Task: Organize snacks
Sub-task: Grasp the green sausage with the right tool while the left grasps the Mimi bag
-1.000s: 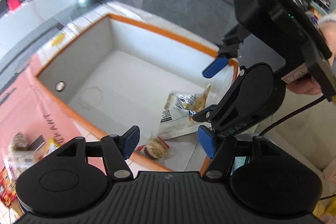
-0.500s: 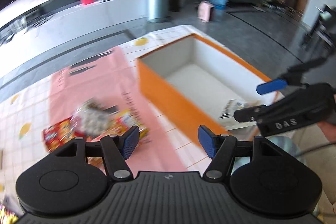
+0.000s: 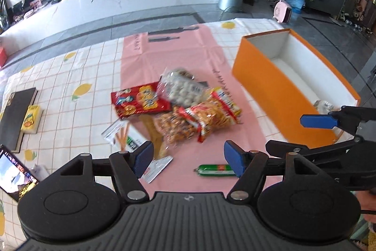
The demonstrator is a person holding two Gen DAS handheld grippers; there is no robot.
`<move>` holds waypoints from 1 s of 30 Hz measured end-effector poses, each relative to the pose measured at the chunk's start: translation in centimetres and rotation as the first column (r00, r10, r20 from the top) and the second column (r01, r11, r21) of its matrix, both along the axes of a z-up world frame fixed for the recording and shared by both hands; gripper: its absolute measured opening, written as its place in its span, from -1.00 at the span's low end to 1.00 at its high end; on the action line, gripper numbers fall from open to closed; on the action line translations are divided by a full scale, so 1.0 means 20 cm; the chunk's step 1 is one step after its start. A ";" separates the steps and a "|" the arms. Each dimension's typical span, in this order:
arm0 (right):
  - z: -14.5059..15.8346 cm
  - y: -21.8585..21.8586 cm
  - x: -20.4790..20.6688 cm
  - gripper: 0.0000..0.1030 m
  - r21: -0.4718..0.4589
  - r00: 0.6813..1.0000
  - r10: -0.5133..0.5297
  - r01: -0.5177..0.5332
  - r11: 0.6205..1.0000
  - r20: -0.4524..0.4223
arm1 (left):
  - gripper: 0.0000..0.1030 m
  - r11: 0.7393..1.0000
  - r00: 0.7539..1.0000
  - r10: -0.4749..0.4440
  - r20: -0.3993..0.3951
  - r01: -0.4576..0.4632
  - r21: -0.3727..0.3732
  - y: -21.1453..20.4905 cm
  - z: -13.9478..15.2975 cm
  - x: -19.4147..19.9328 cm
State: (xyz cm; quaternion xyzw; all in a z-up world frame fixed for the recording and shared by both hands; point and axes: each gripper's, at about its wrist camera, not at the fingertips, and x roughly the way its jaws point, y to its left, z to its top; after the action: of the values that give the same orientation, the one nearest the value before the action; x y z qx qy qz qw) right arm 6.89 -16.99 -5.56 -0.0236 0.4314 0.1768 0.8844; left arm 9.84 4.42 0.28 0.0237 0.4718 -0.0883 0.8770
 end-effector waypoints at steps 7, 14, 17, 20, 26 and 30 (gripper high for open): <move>-0.17 0.19 0.03 0.40 -0.043 0.998 0.046 -0.048 0.998 -0.046 | 0.56 1.000 0.996 -0.010 -0.084 0.009 -0.011 0.20 -0.11 0.05; -0.35 0.28 0.14 0.14 -0.087 0.982 0.138 -0.149 0.985 -0.128 | 0.56 0.997 0.980 -0.064 -0.187 0.071 0.035 0.27 -0.26 0.14; -0.42 0.32 0.17 0.10 -0.102 0.970 0.189 -0.206 0.973 -0.153 | 0.56 0.999 0.978 -0.009 -0.207 0.018 0.041 0.32 -0.33 0.20; -0.48 0.36 0.19 0.05 -0.120 0.956 0.237 -0.259 0.958 -0.171 | 0.56 0.999 0.974 0.049 -0.222 -0.044 0.026 0.35 -0.40 0.24; -0.56 0.36 0.24 -0.12 -0.115 0.942 0.262 -0.290 0.950 -0.210 | 0.56 1.000 0.981 0.016 -0.195 -0.017 -0.005 0.29 -0.44 0.29; -0.58 0.33 0.27 -0.61 -0.098 0.945 0.239 -0.265 0.959 -0.223 | 0.56 0.998 0.986 -0.056 -0.156 0.056 -0.003 0.20 -0.44 0.31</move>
State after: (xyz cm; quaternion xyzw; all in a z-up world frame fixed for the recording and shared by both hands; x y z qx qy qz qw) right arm 12.35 -10.32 -17.06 -0.1159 0.5254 0.2625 0.8010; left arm 16.13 8.46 -8.58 0.0305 0.5382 -0.1143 0.8344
